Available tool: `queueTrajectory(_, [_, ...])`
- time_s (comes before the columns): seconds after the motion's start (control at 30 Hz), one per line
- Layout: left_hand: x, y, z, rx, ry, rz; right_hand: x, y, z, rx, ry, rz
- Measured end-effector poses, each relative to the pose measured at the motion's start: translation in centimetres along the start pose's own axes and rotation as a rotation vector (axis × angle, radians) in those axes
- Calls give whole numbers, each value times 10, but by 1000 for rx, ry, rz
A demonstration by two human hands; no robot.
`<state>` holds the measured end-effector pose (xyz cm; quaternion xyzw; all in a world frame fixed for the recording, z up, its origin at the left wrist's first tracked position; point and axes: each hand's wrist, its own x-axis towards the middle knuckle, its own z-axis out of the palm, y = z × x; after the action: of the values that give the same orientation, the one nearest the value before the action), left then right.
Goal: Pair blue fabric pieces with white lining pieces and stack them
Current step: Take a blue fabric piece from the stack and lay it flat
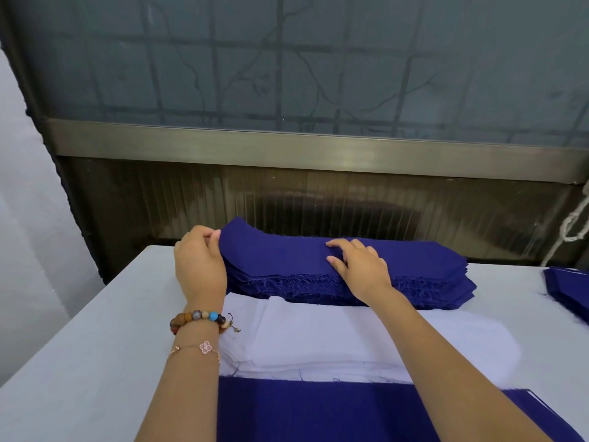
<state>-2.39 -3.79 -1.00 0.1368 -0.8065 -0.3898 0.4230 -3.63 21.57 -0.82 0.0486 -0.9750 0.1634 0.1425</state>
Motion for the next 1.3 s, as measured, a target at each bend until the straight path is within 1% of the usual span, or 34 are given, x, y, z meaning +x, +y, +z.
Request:
queueTrajectory(0.1, [-4,0,5,-119,-183,-93,0,0,1,-3,7,-1])
queueTrajectory(0.17, [-7,0,8,-179,-239,-115,0,1,2,-3,10,-1])
queueTrajectory(0.2, [-8,0,9,-168,-226,-105,0,1,2,-3,11,-2])
queueTrajectory(0.33, [-11,6,9,-83,-75,-94,0,2,3,0,18,-5])
queueTrajectory(0.57, [-11,7,9,-97,-45,-78,1,1,3,-4,29,-9])
queueTrajectory(0.63, [-13,7,10,-98,-41,-40,0,1,3,-7,31,-9])
queueTrajectory(0.7, [-15,6,11,-44,-24,36,0,1,3,-8,34,-9])
queueTrajectory(0.83, [-14,3,8,75,80,148,0,1,3,-6,34,-13])
queueTrajectory(0.9, [-12,3,7,69,94,186,0,1,3,-5,37,-17])
queueTrajectory(0.97, [-10,4,7,-44,66,219,0,0,2,-3,40,-19])
queueTrajectory(1.03, [-9,4,7,-249,9,175,-1,0,1,-6,33,-18])
queueTrajectory(1.1, [-8,4,7,-457,-81,1,-2,-1,0,-6,29,-14])
queueTrajectory(1.17, [-8,2,8,-573,-154,-150,-1,-2,-1,6,39,-8])
queueTrajectory(1.23, [-9,-2,9,-660,-214,-231,1,-3,-4,-1,24,-15])
queueTrajectory(1.3, [-10,-7,11,-759,-263,-282,5,-1,-10,-6,-33,-44])
